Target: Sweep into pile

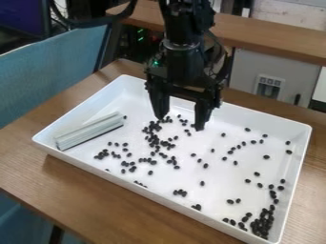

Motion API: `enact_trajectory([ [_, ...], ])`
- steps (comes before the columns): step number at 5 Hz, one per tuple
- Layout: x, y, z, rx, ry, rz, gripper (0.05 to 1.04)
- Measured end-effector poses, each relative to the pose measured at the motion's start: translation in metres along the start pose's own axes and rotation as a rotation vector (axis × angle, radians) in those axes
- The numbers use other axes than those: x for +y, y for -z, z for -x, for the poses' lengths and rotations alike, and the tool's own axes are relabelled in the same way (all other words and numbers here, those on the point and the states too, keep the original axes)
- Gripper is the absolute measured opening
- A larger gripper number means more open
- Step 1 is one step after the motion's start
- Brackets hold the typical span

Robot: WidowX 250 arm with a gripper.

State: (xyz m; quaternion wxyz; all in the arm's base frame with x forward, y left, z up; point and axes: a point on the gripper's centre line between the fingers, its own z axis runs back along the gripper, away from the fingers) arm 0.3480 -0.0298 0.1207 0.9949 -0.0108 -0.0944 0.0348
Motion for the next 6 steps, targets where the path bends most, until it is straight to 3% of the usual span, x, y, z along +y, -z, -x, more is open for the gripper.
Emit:
enact_trajectory([
  [1,0.000,0.010,0.005,0.032,0.002,-0.001,1.001],
  [2,0.011,0.022,0.024,0.093,0.092,0.006,1.001],
  [3,0.040,0.017,0.047,0.116,0.186,-0.036,1.001],
  [4,0.091,0.016,0.055,0.157,0.249,-0.071,1.001],
  [5,0.128,0.023,0.051,0.161,0.372,-0.089,1.001],
  [6,0.161,0.029,0.038,0.131,0.412,-0.088,1.001],
])
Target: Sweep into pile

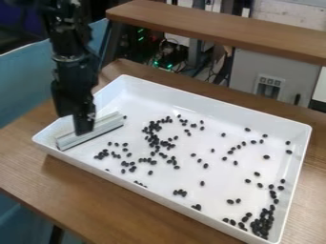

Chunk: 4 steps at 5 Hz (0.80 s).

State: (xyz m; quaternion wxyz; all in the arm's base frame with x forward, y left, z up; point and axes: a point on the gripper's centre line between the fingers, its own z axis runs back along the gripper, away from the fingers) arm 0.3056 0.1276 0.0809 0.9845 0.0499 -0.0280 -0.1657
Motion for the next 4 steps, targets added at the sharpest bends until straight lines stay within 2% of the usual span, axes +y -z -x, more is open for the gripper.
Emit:
enact_trajectory([
  [1,0.011,0.016,-0.012,-0.064,0.085,0.007,1.001],
  [2,0.021,0.040,-0.023,-0.102,0.148,0.023,1.001],
  [4,0.031,0.046,-0.023,-0.116,0.192,0.002,1.001],
])
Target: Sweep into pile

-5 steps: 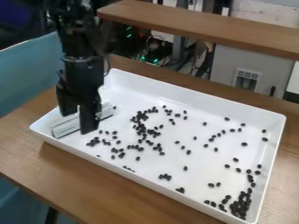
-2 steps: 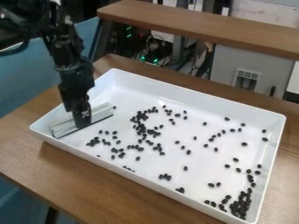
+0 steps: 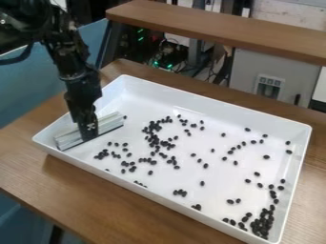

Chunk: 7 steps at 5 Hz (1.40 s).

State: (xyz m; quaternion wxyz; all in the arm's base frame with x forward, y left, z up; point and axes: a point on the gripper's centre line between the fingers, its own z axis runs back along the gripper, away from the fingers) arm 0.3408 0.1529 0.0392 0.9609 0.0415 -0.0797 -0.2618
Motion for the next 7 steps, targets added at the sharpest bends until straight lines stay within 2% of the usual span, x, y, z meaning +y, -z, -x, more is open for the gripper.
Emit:
enact_trajectory([
  [1,0.005,0.015,0.005,0.014,-0.024,0.044,0.958],
  [2,0.007,0.027,0.000,0.010,-0.023,0.075,0.696],
  [3,0.009,0.027,-0.001,0.013,-0.025,0.066,0.444],
  [4,0.003,0.024,0.002,0.026,-0.028,0.075,0.406],
  [5,0.007,0.002,-0.001,0.069,-0.105,0.035,0.406],
  [7,0.019,-0.016,-0.012,0.088,-0.233,-0.015,0.405],
])
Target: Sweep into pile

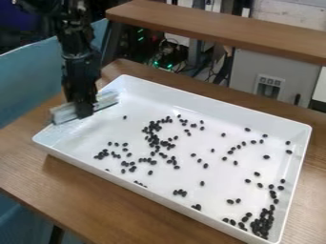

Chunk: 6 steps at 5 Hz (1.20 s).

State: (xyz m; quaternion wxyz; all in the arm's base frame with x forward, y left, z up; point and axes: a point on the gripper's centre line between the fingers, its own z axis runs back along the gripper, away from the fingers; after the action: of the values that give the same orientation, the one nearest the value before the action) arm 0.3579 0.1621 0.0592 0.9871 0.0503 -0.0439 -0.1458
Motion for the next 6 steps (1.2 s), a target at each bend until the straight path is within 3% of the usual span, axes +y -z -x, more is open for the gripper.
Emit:
enact_trajectory([
  [1,0.006,-0.001,-0.016,-0.030,-0.057,-0.066,0.405],
  [2,0.017,0.009,-0.022,-0.061,-0.232,-0.136,0.405],
  [3,0.015,0.017,-0.030,-0.092,-0.262,-0.143,0.405],
  [4,0.008,0.027,-0.034,-0.109,-0.236,-0.131,0.405],
  [6,-0.035,0.038,-0.050,-0.122,-0.143,-0.019,0.405],
])
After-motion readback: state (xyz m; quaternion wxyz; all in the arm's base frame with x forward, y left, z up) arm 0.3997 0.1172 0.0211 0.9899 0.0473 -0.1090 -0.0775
